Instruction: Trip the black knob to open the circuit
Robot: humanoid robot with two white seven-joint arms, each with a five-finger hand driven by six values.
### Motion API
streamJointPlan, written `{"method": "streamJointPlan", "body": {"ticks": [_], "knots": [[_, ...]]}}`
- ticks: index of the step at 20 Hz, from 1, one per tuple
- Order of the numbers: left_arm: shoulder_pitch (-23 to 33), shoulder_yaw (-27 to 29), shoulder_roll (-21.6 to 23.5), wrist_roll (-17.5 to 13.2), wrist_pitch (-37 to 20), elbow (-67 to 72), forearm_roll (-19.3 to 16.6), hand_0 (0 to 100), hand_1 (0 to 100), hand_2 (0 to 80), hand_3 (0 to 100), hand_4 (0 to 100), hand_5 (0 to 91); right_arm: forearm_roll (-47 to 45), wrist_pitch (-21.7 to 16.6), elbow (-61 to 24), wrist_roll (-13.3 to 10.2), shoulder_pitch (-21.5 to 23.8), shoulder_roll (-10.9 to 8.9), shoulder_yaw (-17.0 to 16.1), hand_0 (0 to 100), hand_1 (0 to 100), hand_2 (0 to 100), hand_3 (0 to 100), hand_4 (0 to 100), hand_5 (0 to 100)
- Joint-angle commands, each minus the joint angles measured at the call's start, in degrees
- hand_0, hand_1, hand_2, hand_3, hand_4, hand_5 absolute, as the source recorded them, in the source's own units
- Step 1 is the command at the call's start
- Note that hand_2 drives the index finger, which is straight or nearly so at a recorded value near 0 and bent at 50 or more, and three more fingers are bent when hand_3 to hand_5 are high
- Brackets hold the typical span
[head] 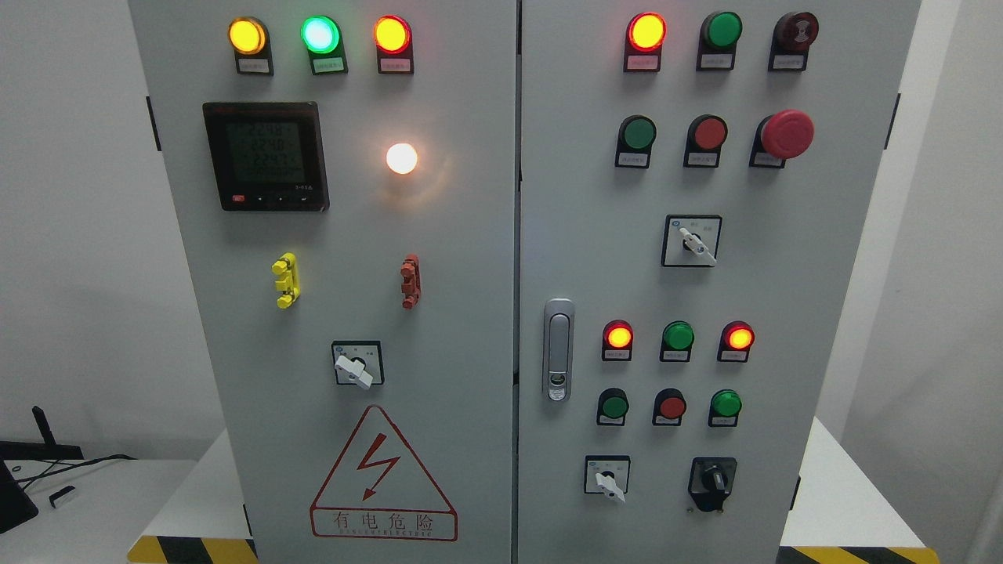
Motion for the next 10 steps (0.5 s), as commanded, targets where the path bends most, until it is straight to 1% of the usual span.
{"method": "streamJointPlan", "body": {"ticks": [1,10], "knots": [[0.0,0.0,0.01,-0.03,0.03,0.0,-1.76,12,39,0.0,0,0,0.0,0.04,-0.02,-0.1,-0.03,0.0,0.18,0.01,7,14,6,14,6,7],[0.0,0.0,0.01,-0.03,0.03,0.0,-1.76,12,39,0.0,0,0,0.0,0.05,-0.11,-0.89,-0.03,0.27,0.53,0.01,7,14,7,14,7,7]]}}
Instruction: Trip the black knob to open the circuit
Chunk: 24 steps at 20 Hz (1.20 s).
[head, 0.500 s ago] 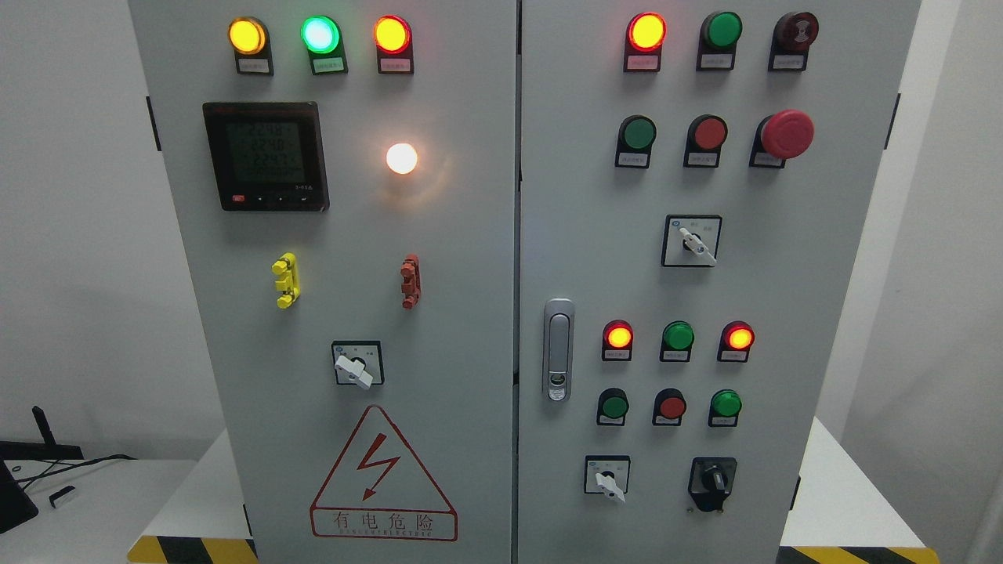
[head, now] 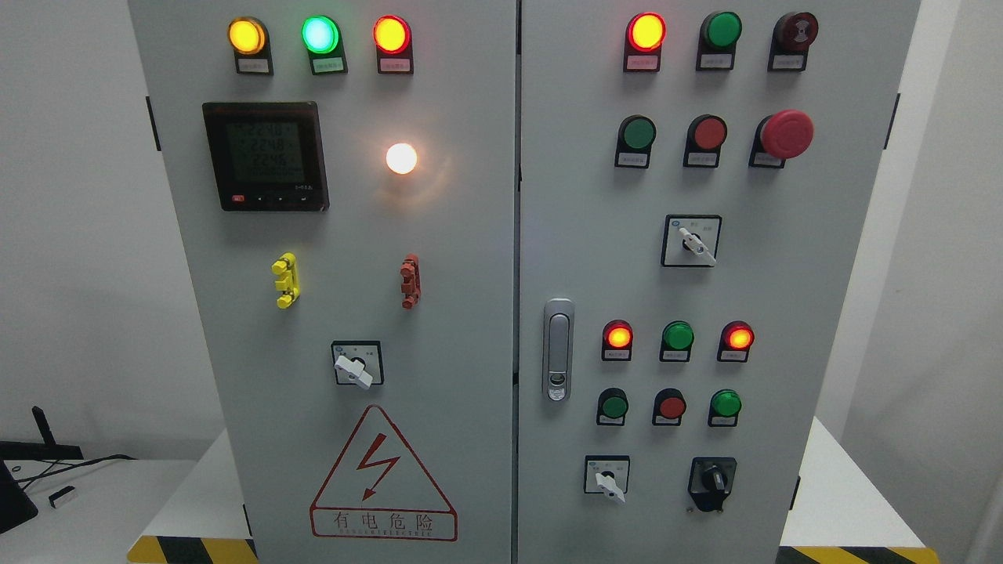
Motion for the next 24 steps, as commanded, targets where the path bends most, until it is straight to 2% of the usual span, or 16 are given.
{"method": "streamJointPlan", "body": {"ticks": [1,4,7,10,12,14,17,20,24], "knots": [[0.0,0.0,0.01,-0.03,0.03,0.0,-1.76,12,39,0.0,0,0,0.0,0.37,-0.02,-1.91,-0.03,0.67,0.45,0.0,7,14,7,14,7,7],[0.0,0.0,0.01,-0.03,0.03,0.0,-1.76,12,39,0.0,0,0,0.0,0.81,1.03,-12.07,-0.03,6.36,0.45,0.0,7,14,7,14,7,7],[0.0,0.0,0.01,-0.03,0.03,0.0,-1.76,12,39,0.0,0,0,0.0,0.55,4.72,-24.55,0.58,12.34,-0.08,0.09,7,14,7,15,8,8],[0.0,0.0,0.01,-0.03,0.03,0.0,-1.76,12,39,0.0,0,0,0.0,0.55,4.46,-36.86,1.73,18.67,-0.78,0.71,7,14,7,15,8,9],[0.0,0.0,0.01,-0.03,0.03,0.0,-1.76,12,39,0.0,0,0,0.0,0.2,4.2,-46.69,3.21,23.67,-2.71,0.18,7,15,7,16,8,9],[0.0,0.0,0.01,-0.03,0.03,0.0,-1.76,12,39,0.0,0,0,0.0,-0.32,4.11,-55.93,5.93,28.33,-4.03,-0.43,7,15,7,17,10,11],[0.0,0.0,0.01,-0.03,0.03,0.0,-1.76,12,39,0.0,0,0,0.0,-1.2,2.36,-67.71,9.28,35.28,-5.0,-3.59,7,15,9,23,15,15],[0.0,0.0,0.01,-0.03,0.03,0.0,-1.76,12,39,0.0,0,0,0.0,-5.06,-0.45,-78.62,9.64,41.44,-7.19,-5.09,7,15,10,27,19,19],[0.0,0.0,0.01,-0.03,0.03,0.0,-1.76,12,39,0.0,0,0,0.0,-11.13,-7.74,-88.91,9.73,45.4,-9.13,-9.22,7,20,16,46,42,36]]}}
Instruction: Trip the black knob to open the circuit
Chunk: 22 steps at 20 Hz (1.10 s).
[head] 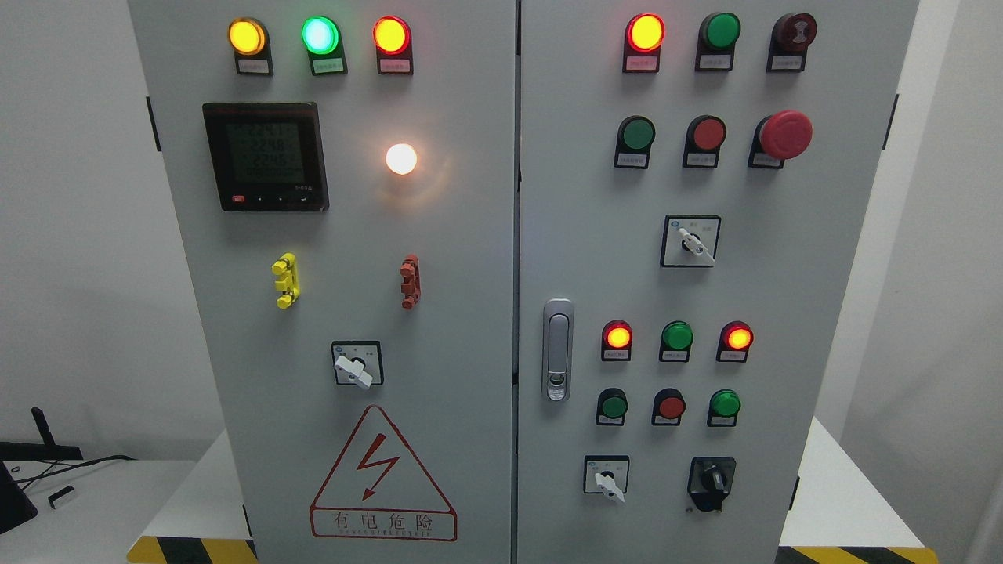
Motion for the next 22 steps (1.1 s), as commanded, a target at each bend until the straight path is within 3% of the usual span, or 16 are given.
{"method": "streamJointPlan", "body": {"ticks": [1,8,12,16,19,22], "knots": [[0.0,0.0,0.0,-0.03,0.03,0.0,-1.76,12,39,0.0,0,0,0.0,-6.78,-5.37,-35.94,0.25,8.77,-5.0,-7.23,7,21,17,48,46,40],[0.0,0.0,0.0,-0.03,0.03,0.0,-1.76,12,39,0.0,0,0,0.0,-13.9,-6.61,-48.08,-0.37,9.65,-5.52,-16.8,7,31,22,78,72,69],[0.0,0.0,0.0,-0.03,0.03,0.0,-1.76,12,39,0.0,0,0,0.0,-15.05,-6.7,-52.56,-2.29,9.83,-7.8,-20.15,8,32,24,100,92,89],[0.0,0.0,0.0,-0.03,0.03,0.0,-1.76,12,39,0.0,0,0,0.0,-17.94,-6.96,-54.51,-5.54,8.95,-10.43,-21.74,10,32,25,100,98,92],[0.0,0.0,0.0,-0.03,0.03,0.0,-1.76,12,39,0.0,0,0,0.0,-19.88,-5.56,-53.37,-8.71,2.38,-14.3,-23.49,11,34,28,100,100,93],[0.0,0.0,0.0,-0.03,0.03,0.0,-1.76,12,39,0.0,0,0,0.0,-22.6,0.84,-52.93,-8.89,-4.3,-17.03,-24.81,13,36,31,100,100,95]]}}
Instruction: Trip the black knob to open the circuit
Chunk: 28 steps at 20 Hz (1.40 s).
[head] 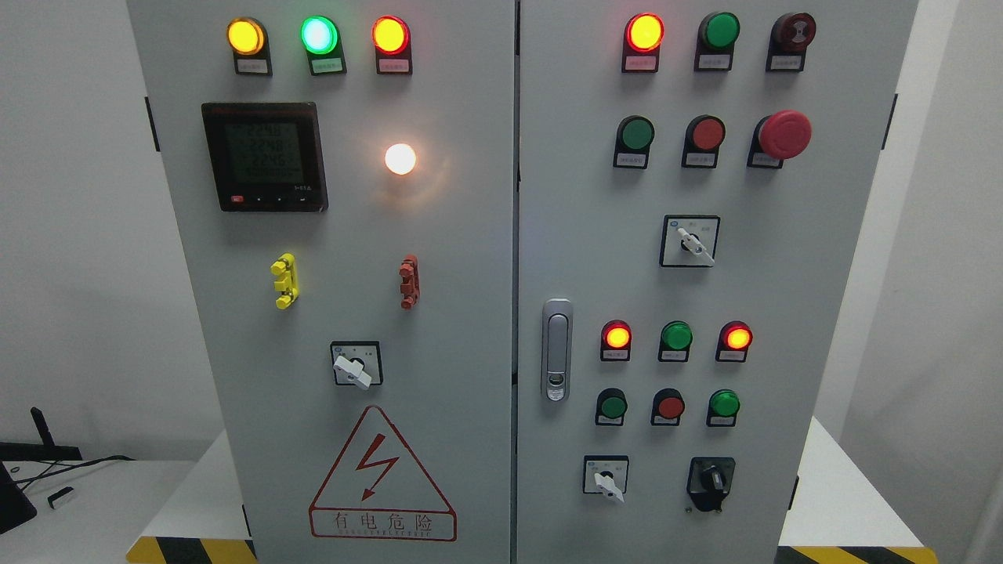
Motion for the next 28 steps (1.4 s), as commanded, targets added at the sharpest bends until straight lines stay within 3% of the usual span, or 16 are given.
{"method": "streamJointPlan", "body": {"ticks": [1,5,8,14,18,22,28], "knots": [[0.0,0.0,-0.08,-0.03,0.03,0.0,-1.76,12,39,0.0,0,0,0.0,-4.27,5.87,-8.36,-0.93,-11.22,-7.76,-7.32,14,36,31,100,100,95],[0.0,0.0,0.0,-0.03,0.03,0.0,-1.76,12,39,0.0,0,0,0.0,-3.74,13.7,-4.15,-0.93,-23.8,-7.76,-7.33,16,36,32,100,100,96],[0.0,0.0,0.0,-0.03,0.03,0.0,-1.76,12,39,0.0,0,0,0.0,-3.39,15.54,-1.77,-0.93,-28.73,-8.46,-7.33,17,36,33,100,100,96],[0.0,0.0,0.0,-0.03,0.03,0.0,-1.76,12,39,0.0,0,0,0.0,-3.04,22.31,1.31,-0.93,-39.71,-7.94,-7.06,17,37,34,100,100,96],[0.0,0.0,0.0,-0.03,0.03,0.0,-1.76,12,39,0.0,0,0,0.0,-0.14,23.2,1.49,-1.19,-43.41,-7.67,-3.3,18,37,34,100,100,96],[0.0,0.0,0.0,-0.03,0.03,0.0,-1.76,12,39,0.0,0,0,0.0,0.13,23.2,1.49,-3.65,-45.53,-7.67,1.36,19,39,34,100,100,96],[0.0,0.0,0.0,-0.03,0.03,0.0,-1.76,12,39,0.0,0,0,0.0,3.11,23.02,1.49,-5.06,-46.32,-7.59,4.71,18,68,38,100,100,96]]}}
